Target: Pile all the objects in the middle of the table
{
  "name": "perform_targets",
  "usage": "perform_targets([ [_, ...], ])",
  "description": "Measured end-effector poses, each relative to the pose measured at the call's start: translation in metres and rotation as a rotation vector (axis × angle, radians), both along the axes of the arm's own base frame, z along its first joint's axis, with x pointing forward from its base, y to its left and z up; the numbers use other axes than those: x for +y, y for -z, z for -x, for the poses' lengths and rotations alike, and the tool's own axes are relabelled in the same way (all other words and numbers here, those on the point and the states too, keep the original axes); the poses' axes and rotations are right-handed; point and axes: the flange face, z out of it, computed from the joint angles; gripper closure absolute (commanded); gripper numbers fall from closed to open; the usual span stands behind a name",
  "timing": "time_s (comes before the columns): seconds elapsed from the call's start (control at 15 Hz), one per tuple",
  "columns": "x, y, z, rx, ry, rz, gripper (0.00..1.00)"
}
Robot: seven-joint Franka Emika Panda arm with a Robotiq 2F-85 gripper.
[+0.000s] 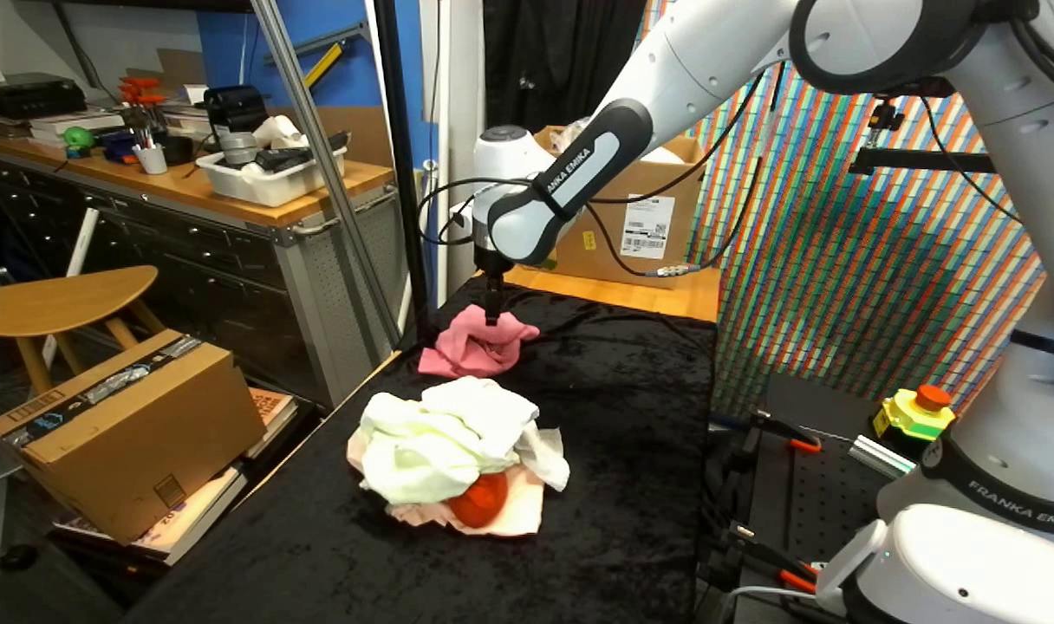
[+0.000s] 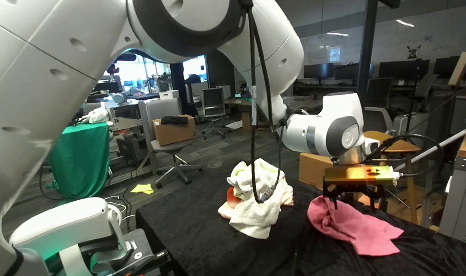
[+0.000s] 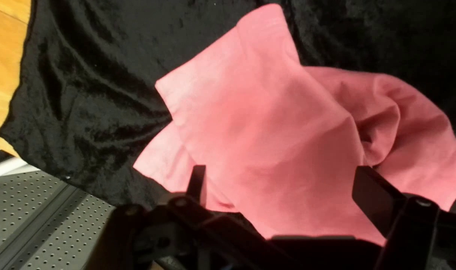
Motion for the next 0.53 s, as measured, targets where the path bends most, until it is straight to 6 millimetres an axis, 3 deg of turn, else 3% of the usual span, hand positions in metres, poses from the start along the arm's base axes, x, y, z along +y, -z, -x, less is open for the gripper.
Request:
perform_targets([
  [0.27, 0.018, 0.009, -0.01, -0.01, -0.007, 0.003, 0.0],
  [0.53, 0.023, 0.014, -0.018, -0.018, -0.009, 0.003, 0.0],
])
